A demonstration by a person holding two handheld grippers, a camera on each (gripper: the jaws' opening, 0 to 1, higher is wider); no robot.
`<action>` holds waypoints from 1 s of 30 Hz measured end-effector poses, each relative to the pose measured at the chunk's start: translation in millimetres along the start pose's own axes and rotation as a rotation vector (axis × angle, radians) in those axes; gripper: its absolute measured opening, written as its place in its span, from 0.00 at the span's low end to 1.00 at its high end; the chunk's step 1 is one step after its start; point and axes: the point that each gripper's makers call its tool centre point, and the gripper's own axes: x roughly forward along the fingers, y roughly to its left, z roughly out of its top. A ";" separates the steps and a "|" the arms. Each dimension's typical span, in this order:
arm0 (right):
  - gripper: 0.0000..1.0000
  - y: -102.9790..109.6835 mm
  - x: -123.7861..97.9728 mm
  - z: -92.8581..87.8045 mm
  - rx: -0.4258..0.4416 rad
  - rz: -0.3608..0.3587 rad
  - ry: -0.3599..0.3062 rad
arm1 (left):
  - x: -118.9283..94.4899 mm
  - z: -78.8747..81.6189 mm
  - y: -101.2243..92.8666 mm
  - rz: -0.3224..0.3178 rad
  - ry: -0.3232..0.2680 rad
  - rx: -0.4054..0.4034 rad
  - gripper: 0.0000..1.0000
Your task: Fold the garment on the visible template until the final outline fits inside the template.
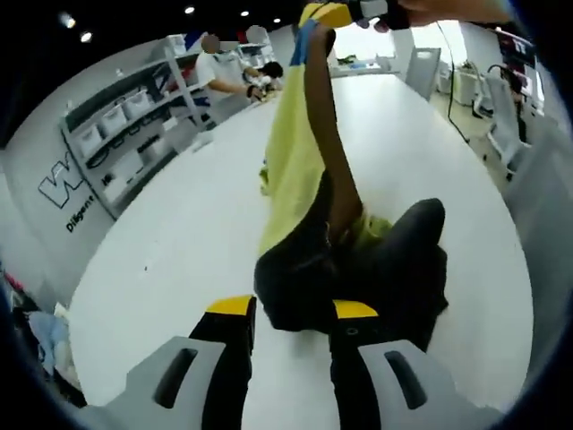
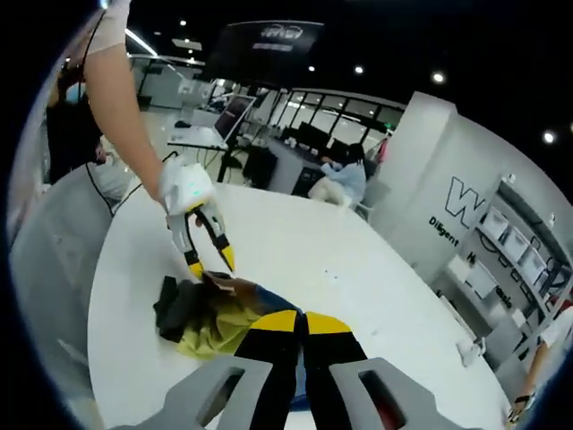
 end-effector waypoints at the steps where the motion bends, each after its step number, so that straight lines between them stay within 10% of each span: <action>1: 0.00 -0.8 0.1 1.0 -0.003 -0.001 0.001 | 1.2 -0.4 0.9 -0.015 0.003 0.029 0.32; 9: 0.00 -5.5 2.3 9.1 -0.012 -0.012 -0.004 | 7.1 22.3 7.9 -0.203 -0.100 0.044 0.31; 16: 0.00 -12.0 1.8 14.6 -0.008 -0.030 -0.013 | 14.4 11.1 -7.6 -0.364 -0.010 0.194 0.13; 30: 0.00 -28.9 -7.6 -5.5 0.069 -0.083 0.026 | -34.1 24.9 33.1 -0.185 -0.069 0.058 0.04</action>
